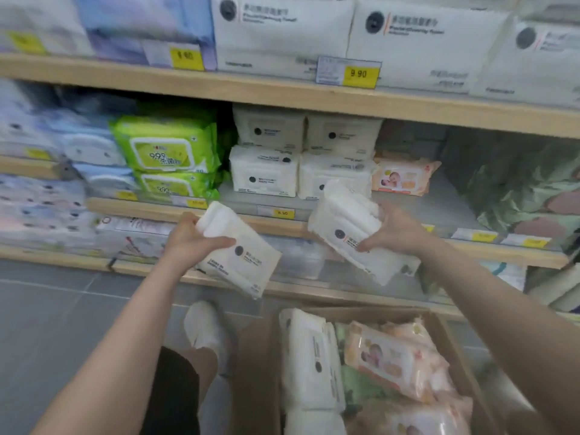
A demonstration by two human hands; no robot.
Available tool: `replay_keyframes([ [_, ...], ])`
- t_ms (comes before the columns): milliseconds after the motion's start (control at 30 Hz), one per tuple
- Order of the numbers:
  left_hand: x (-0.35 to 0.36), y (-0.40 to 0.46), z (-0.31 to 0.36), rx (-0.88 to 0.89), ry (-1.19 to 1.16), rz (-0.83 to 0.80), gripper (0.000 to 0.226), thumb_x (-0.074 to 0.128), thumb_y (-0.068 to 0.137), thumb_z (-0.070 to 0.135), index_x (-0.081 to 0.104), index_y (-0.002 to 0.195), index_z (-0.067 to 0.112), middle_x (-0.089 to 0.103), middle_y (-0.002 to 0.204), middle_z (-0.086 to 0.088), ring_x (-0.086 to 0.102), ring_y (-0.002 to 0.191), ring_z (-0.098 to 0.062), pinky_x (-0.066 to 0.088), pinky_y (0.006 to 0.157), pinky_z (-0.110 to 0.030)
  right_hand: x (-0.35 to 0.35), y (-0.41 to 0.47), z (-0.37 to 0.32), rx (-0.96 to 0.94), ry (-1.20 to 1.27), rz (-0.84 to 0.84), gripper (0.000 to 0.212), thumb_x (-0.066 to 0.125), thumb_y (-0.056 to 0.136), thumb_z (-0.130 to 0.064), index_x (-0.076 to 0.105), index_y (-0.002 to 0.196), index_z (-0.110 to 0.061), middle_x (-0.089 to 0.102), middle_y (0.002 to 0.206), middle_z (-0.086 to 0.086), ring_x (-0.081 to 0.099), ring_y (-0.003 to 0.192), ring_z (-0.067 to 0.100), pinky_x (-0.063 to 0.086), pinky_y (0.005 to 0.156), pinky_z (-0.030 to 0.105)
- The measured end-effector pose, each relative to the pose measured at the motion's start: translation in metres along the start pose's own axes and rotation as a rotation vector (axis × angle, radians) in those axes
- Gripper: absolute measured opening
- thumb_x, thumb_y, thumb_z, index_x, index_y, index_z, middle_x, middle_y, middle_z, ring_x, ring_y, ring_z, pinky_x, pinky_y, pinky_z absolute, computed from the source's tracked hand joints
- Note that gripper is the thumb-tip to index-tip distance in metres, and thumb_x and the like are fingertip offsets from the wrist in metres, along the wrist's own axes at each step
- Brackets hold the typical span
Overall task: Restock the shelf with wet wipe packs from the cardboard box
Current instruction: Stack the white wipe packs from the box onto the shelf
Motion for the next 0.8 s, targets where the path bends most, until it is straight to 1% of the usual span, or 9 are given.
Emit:
replay_keyframes([
  [100,-0.021,0.018,-0.012,-0.020,-0.044,0.029,0.070,0.090,0.055,0.034,0.047,0.105,0.011,0.055,0.090,0.001,0.055,0.090,-0.024,0.043,0.069,-0.035,0.009,0.037,-0.040,-0.092,-0.132,-0.028,0.093,0.088,0.056,-0.020,0.034,0.132,-0.017,0.053,0.108,0.004,0.052,0.098,0.024,0.041,0.066,0.030],
  [200,-0.036,0.031,-0.017,0.009,-0.034,0.058,0.065,0.088,0.059,0.032,0.046,0.104,0.012,0.054,0.091,0.002,0.053,0.088,-0.022,0.038,0.063,-0.033,0.020,0.075,-0.079,-0.176,-0.229,-0.046,0.093,0.088,0.055,-0.024,0.036,0.131,-0.018,0.055,0.112,0.006,0.052,0.097,0.025,0.042,0.070,0.031],
  [267,-0.043,0.041,-0.022,0.017,-0.026,0.070,0.067,0.088,0.058,0.033,0.044,0.104,0.014,0.054,0.097,0.001,0.052,0.090,-0.021,0.038,0.065,-0.033,0.030,0.097,-0.103,-0.218,-0.262,-0.063,0.093,0.088,0.056,-0.024,0.037,0.133,-0.019,0.055,0.115,0.005,0.052,0.098,0.024,0.041,0.072,0.030],
  [333,-0.050,0.051,-0.029,0.006,-0.026,0.071,0.070,0.089,0.054,0.036,0.043,0.103,0.016,0.054,0.099,0.000,0.052,0.090,-0.021,0.038,0.065,-0.033,0.041,0.119,-0.122,-0.254,-0.282,-0.074,0.099,0.089,0.056,-0.023,0.035,0.139,-0.019,0.053,0.124,0.006,0.051,0.107,0.024,0.041,0.080,0.029],
  [400,-0.055,0.058,-0.036,-0.002,-0.030,0.071,0.076,0.086,0.043,0.046,0.042,0.099,0.019,0.054,0.092,0.003,0.053,0.088,-0.021,0.040,0.065,-0.033,0.053,0.141,-0.138,-0.306,-0.324,-0.081,0.106,0.090,0.055,-0.026,0.033,0.144,-0.017,0.046,0.139,0.006,0.047,0.122,0.025,0.041,0.094,0.030],
  [467,-0.058,0.064,-0.040,-0.007,-0.053,0.083,0.077,0.080,0.032,0.053,0.042,0.092,0.023,0.053,0.088,0.006,0.055,0.087,-0.021,0.047,0.071,-0.037,0.064,0.159,-0.151,-0.356,-0.382,-0.104,0.107,0.089,0.057,-0.028,0.030,0.145,-0.016,0.040,0.146,0.006,0.041,0.130,0.025,0.037,0.102,0.030],
  [533,-0.059,0.069,-0.042,-0.013,-0.092,0.084,0.073,0.078,0.028,0.056,0.042,0.085,0.026,0.054,0.088,0.006,0.057,0.085,-0.020,0.050,0.074,-0.039,0.074,0.176,-0.158,-0.363,-0.415,-0.123,0.105,0.088,0.060,-0.026,0.029,0.146,-0.016,0.041,0.146,0.007,0.042,0.130,0.025,0.038,0.099,0.029],
  [633,-0.058,0.074,-0.042,-0.002,-0.125,0.089,0.064,0.082,0.036,0.050,0.041,0.080,0.026,0.052,0.083,0.007,0.054,0.077,-0.017,0.045,0.065,-0.036,0.087,0.191,-0.166,-0.368,-0.457,-0.116,0.104,0.087,0.061,-0.030,0.029,0.146,-0.019,0.044,0.144,0.007,0.044,0.128,0.026,0.039,0.096,0.029],
  [800,-0.056,0.076,-0.043,-0.002,-0.138,0.098,0.062,0.081,0.038,0.048,0.040,0.079,0.025,0.051,0.081,0.006,0.053,0.074,-0.017,0.043,0.064,-0.035,0.115,0.198,-0.160,-0.462,-0.516,-0.048,0.104,0.087,0.061,-0.034,0.030,0.146,-0.016,0.042,0.146,0.006,0.040,0.130,0.027,0.038,0.103,0.033],
])
Point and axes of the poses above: each hand's wrist, its own y-axis towards the middle knuckle, its own x-axis out of the palm, z = x × y, the point moved 2 cm from there along y, towards the middle knuckle
